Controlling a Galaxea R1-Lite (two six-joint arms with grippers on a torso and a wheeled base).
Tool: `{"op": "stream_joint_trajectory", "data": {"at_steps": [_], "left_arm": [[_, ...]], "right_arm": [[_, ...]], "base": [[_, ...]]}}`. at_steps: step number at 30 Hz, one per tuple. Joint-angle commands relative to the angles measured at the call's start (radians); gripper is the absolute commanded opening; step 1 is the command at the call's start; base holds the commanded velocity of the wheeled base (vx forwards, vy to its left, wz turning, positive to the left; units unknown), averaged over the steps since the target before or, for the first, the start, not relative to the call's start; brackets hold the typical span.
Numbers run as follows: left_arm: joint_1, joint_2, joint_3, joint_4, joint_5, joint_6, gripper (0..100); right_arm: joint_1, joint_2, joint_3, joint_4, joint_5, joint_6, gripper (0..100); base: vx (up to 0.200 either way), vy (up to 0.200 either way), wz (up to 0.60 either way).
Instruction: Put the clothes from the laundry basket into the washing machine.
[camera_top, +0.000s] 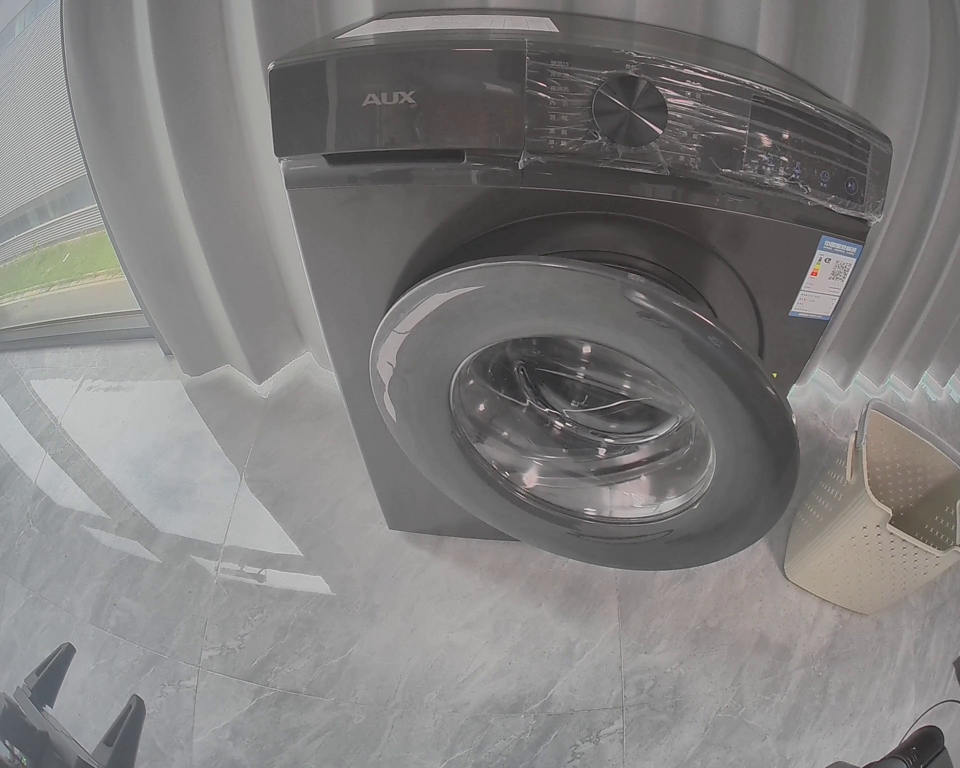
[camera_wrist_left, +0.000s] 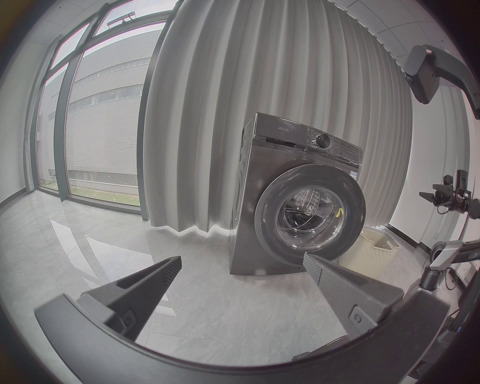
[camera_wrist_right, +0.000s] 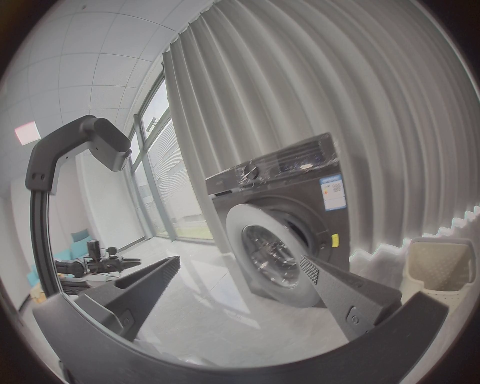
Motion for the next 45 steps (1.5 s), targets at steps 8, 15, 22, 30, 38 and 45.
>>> {"op": "stream_joint_trajectory", "data": {"at_steps": [8,15,22,30,38,45], "left_arm": [[0.000,0.005,0.018,-0.001,-0.002,-0.006,100],[0.000,0.005,0.018,-0.001,-0.002,-0.007,100],[0.000,0.005,0.018,-0.001,-0.003,-0.010,100],[0.000,0.005,0.018,-0.001,-0.002,-0.010,100],[0.000,0.005,0.018,-0.001,-0.003,-0.009,100],[0.000,0.005,0.018,-0.001,-0.003,0.001,100]], "right_arm": [[0.131,0.637,-0.059,-0.159,0.166,-0.070,100],[0.165,0.903,-0.099,-0.350,0.157,-0.066,100],[0.194,1.087,-0.171,-0.496,0.082,-0.044,100],[0.197,1.243,-0.278,-0.605,-0.023,-0.030,100],[0.198,1.334,-0.326,-0.781,-0.124,-0.018,100],[0.234,1.323,-0.275,-0.794,-0.139,-0.018,100]], "base": [[0.000,0.000,0.00],[0.000,0.000,0.00],[0.000,0.000,0.00],[0.000,0.000,0.00],[0.000,0.000,0.00],[0.000,0.000,0.00]]}}
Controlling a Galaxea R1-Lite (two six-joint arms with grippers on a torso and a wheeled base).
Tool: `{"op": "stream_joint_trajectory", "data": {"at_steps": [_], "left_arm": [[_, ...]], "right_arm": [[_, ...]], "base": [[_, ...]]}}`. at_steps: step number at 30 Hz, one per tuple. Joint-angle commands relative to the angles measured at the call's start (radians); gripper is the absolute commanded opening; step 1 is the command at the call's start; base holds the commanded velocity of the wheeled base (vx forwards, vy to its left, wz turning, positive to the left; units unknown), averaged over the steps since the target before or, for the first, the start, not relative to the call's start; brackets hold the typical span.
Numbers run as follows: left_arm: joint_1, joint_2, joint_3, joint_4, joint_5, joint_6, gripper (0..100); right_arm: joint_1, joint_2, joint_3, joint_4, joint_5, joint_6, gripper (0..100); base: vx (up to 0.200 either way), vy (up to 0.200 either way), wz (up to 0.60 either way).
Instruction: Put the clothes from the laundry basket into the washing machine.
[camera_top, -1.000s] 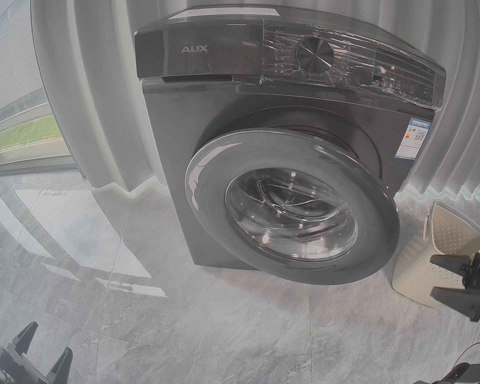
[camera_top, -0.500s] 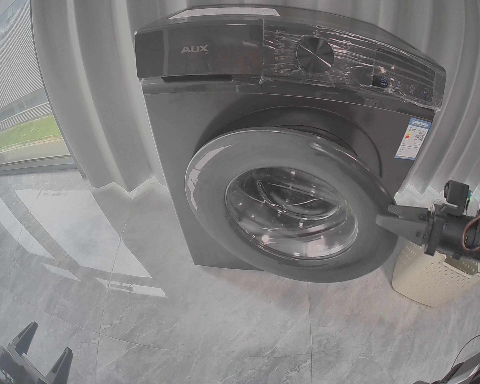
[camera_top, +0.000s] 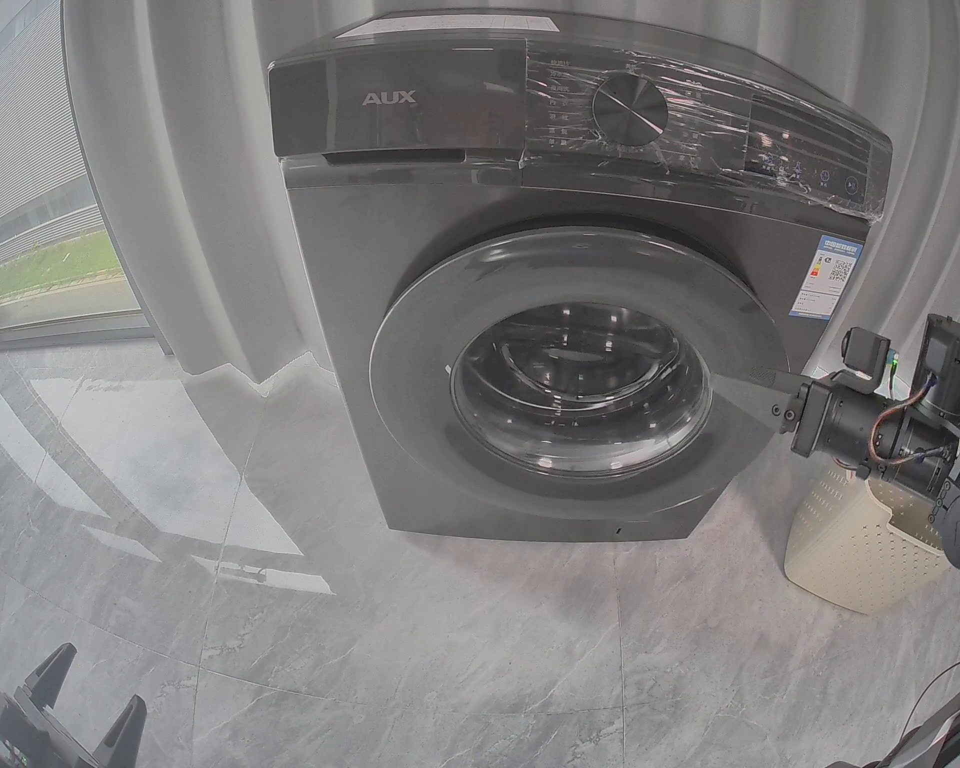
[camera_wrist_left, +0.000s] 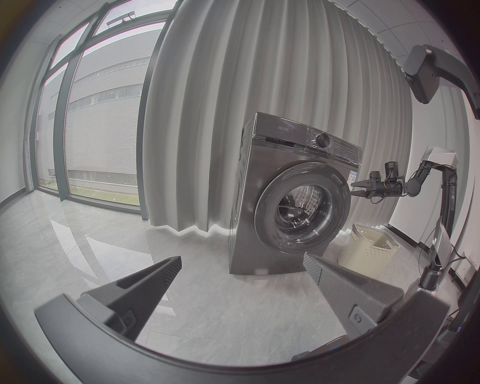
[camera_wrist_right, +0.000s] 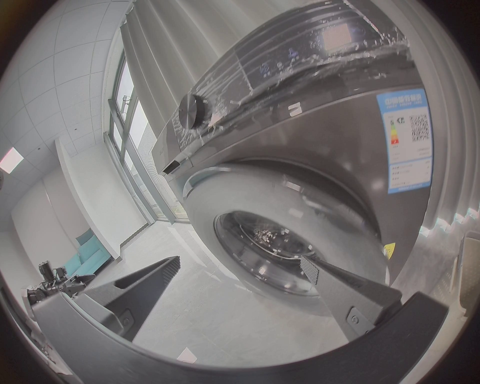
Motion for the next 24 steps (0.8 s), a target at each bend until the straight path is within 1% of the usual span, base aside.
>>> {"op": "stream_joint_trajectory", "data": {"at_steps": [1,4,8,10,13,17,20,22,24], "left_arm": [[0.000,0.003,0.018,-0.001,0.000,0.001,100],[0.000,0.003,0.018,-0.001,0.000,0.001,100],[0.000,0.003,0.018,-0.001,0.000,0.000,100],[0.000,0.003,0.018,-0.001,0.001,0.001,100],[0.000,0.003,0.018,-0.001,0.001,0.003,100],[0.000,0.003,0.018,-0.001,0.001,0.004,100],[0.000,0.003,0.018,0.001,0.000,0.000,100],[0.000,0.003,0.018,0.001,-0.003,0.006,100],[0.000,0.003,0.018,0.001,-0.003,0.012,100]], "right_arm": [[0.012,0.015,0.006,-0.007,-0.016,0.000,100],[0.012,0.021,-0.002,-0.033,-0.036,0.000,100],[0.011,0.036,-0.003,-0.100,-0.079,0.000,100],[0.009,0.038,-0.003,-0.122,-0.090,0.002,100],[0.005,0.038,0.004,-0.130,-0.092,0.002,100],[0.000,0.034,0.009,-0.131,-0.092,0.002,100],[0.000,0.034,0.016,-0.131,-0.093,0.002,100],[0.000,0.036,0.016,-0.133,-0.093,0.002,100],[0.000,0.036,0.018,-0.131,-0.093,0.002,100]], "base": [[0.000,0.000,0.00],[0.000,0.000,0.00],[0.000,0.000,0.00],[0.000,0.000,0.00],[0.000,0.000,0.00],[0.200,0.000,0.00],[0.200,0.000,0.00],[0.200,0.000,0.00],[0.000,0.000,0.00]]}}
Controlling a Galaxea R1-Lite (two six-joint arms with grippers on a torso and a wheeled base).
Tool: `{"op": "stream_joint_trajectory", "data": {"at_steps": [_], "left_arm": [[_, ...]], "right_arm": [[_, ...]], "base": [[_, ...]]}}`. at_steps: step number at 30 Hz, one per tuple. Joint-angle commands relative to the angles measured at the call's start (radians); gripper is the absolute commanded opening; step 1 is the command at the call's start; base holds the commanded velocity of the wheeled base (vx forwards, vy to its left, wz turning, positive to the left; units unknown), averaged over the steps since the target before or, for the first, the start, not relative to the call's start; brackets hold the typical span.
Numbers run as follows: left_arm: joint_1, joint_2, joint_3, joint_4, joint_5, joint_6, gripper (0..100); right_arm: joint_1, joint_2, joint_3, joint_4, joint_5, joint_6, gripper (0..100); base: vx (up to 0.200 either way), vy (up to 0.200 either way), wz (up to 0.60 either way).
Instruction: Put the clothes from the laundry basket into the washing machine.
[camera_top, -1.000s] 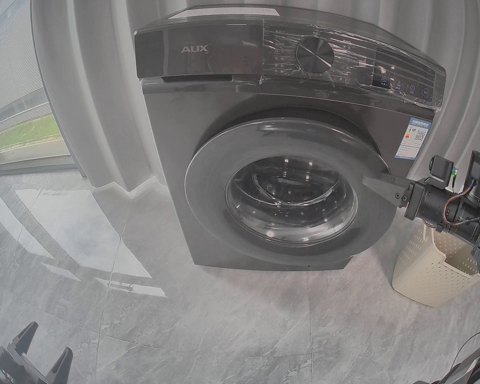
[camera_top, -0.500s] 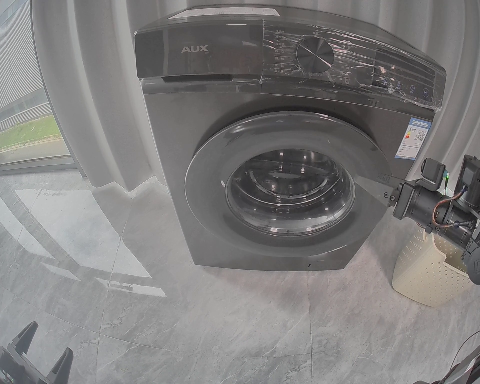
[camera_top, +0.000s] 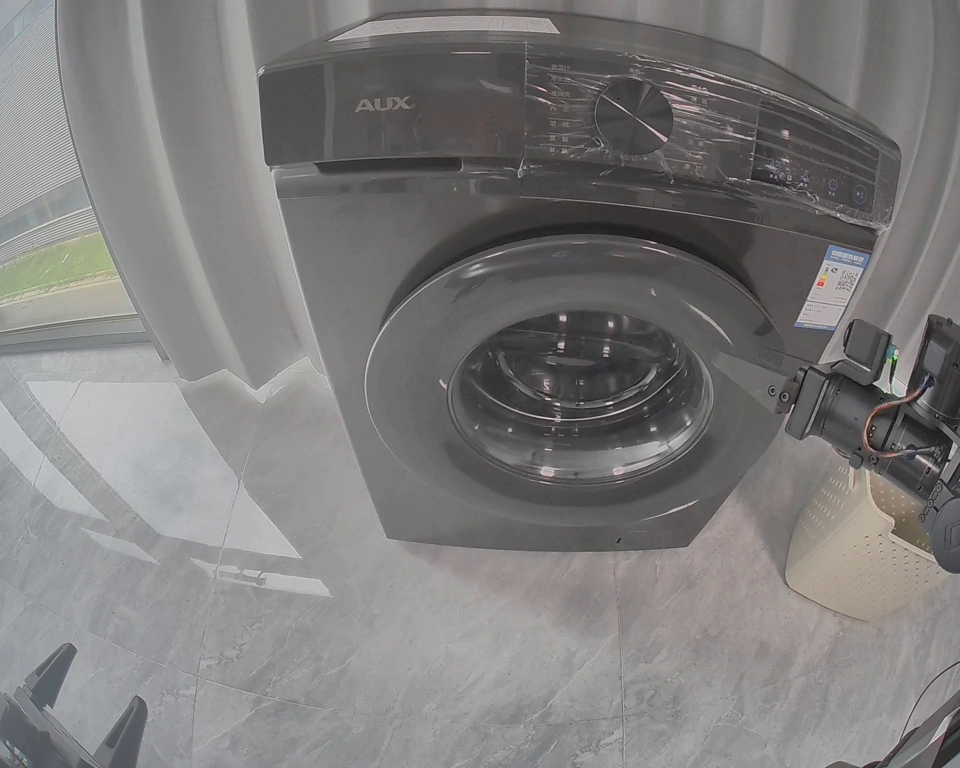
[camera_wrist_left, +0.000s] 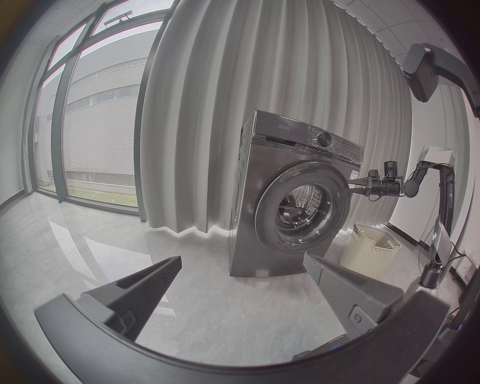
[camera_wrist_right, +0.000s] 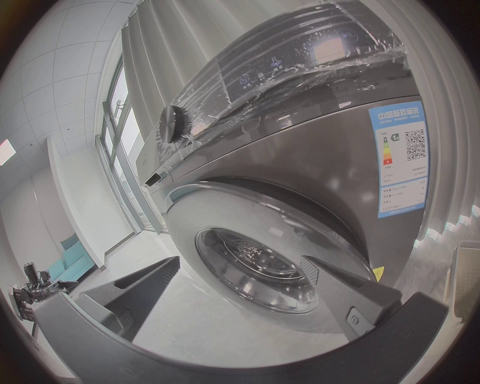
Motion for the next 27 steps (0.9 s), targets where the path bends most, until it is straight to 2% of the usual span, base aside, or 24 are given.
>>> {"op": "stream_joint_trajectory", "data": {"at_steps": [1,7,11,16,20,24,27], "left_arm": [[0.000,0.002,0.018,0.000,0.000,0.004,100],[0.000,0.002,0.018,0.000,0.000,0.014,100],[0.000,0.002,0.018,0.000,0.000,0.028,100],[0.000,0.002,0.018,0.000,0.000,0.031,100],[0.000,0.002,0.018,0.000,0.000,0.030,100],[0.000,0.002,0.018,0.000,0.000,0.040,100],[0.000,0.002,0.018,0.000,0.000,0.034,100]], "right_arm": [[0.001,-0.004,0.003,0.000,0.000,0.000,100],[0.001,-0.009,0.026,-0.009,0.000,-0.001,100],[0.001,-0.010,0.043,-0.032,0.000,-0.001,100],[0.002,-0.012,0.054,-0.038,0.000,-0.003,100],[0.001,-0.016,0.057,-0.038,0.000,-0.003,100],[0.001,-0.024,0.068,-0.038,0.000,-0.004,100],[0.007,-0.026,0.071,-0.038,0.000,-0.003,100]], "base": [[0.000,0.000,0.00],[0.000,0.000,0.00],[0.000,-0.200,0.00],[0.000,-0.200,0.00],[0.000,0.000,0.00],[0.000,0.000,0.00],[0.000,0.000,0.00]]}}
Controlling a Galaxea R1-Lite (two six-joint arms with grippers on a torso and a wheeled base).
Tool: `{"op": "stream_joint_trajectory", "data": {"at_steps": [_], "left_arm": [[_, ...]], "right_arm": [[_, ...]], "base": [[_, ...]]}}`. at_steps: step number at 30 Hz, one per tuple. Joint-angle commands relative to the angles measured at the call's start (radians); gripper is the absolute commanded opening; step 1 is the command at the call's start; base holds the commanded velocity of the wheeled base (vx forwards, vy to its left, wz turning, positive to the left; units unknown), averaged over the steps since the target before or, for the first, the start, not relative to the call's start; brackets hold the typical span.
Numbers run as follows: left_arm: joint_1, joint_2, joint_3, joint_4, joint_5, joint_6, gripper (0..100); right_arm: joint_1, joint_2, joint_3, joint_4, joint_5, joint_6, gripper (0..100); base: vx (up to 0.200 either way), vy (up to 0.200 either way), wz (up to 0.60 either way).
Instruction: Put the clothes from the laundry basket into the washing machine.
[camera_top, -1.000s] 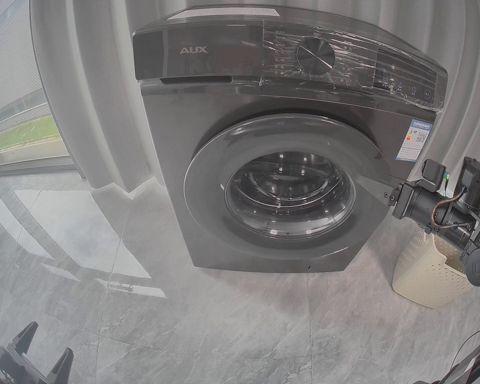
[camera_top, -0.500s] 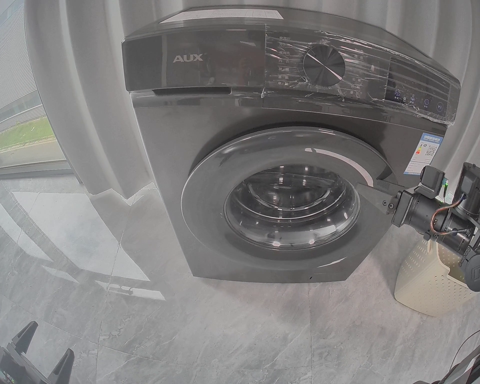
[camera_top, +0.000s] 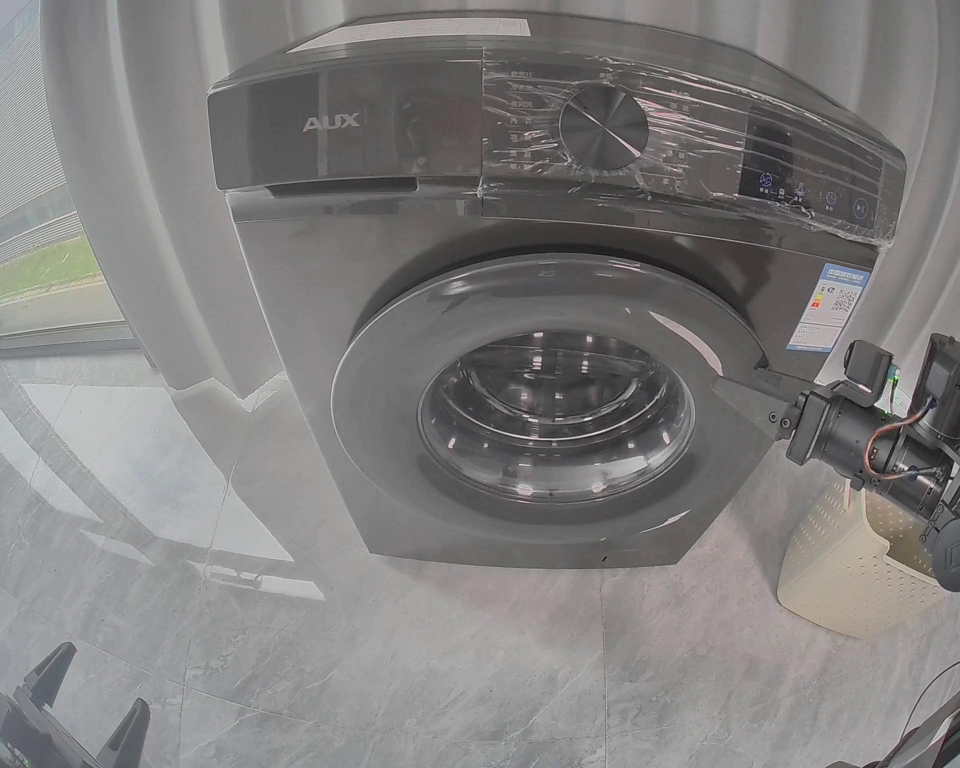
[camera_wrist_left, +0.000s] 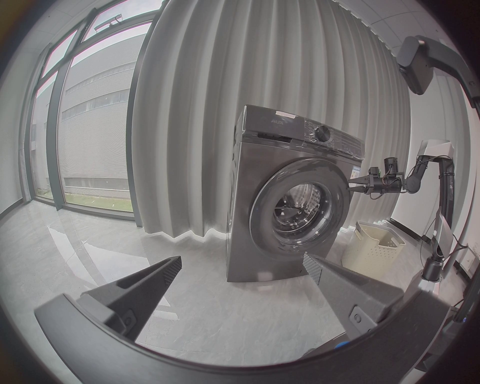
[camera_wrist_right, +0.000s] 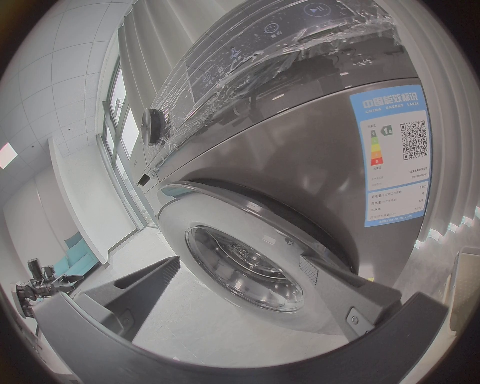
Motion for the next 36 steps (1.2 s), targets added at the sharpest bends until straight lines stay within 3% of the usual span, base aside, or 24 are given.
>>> {"op": "stream_joint_trajectory", "data": {"at_steps": [1,7,13,24,28,29,30,31,33,34,36], "left_arm": [[0.000,0.002,0.018,0.000,0.000,-0.004,100],[0.000,0.002,0.018,0.000,0.000,-0.001,100],[0.000,0.002,0.018,0.000,0.000,-0.002,100],[0.000,0.002,0.018,0.000,0.000,-0.007,100],[0.000,0.002,0.018,0.000,0.000,-0.008,100],[0.000,0.002,0.018,0.000,0.000,-0.007,100],[0.000,0.002,0.018,0.000,0.000,-0.007,100],[0.000,0.002,0.018,0.000,0.000,-0.005,100],[0.000,0.002,0.018,0.000,0.000,-0.004,100],[0.000,0.002,0.018,0.000,0.000,-0.004,100],[0.000,0.002,0.018,0.000,0.000,-0.001,100]], "right_arm": [[0.007,-0.010,0.007,-0.005,-0.002,0.000,100],[0.010,-0.008,0.009,-0.011,-0.002,0.000,100],[0.011,-0.003,0.009,-0.011,-0.002,0.000,100],[0.016,-0.010,0.024,-0.011,-0.002,0.000,100],[0.091,-0.120,0.115,-0.005,-0.002,-0.007,100],[0.145,-0.192,0.167,-0.002,-0.001,-0.018,100],[0.145,-0.192,0.167,-0.002,-0.001,-0.018,100],[0.223,-0.286,0.233,-0.002,0.001,-0.060,100],[0.263,-0.338,0.260,0.001,0.001,-0.084,100],[0.330,-0.427,0.303,0.018,-0.001,-0.124,100],[0.352,-0.503,0.332,0.058,-0.001,-0.168,100]], "base": [[0.000,0.000,0.00],[0.000,0.000,0.00],[0.200,0.000,0.00],[0.000,0.000,0.00],[0.000,0.000,0.00],[0.000,0.000,0.00],[0.000,0.000,0.00],[0.000,0.000,0.00],[0.000,0.000,0.00],[0.000,0.000,0.00],[0.000,0.000,0.00]]}}
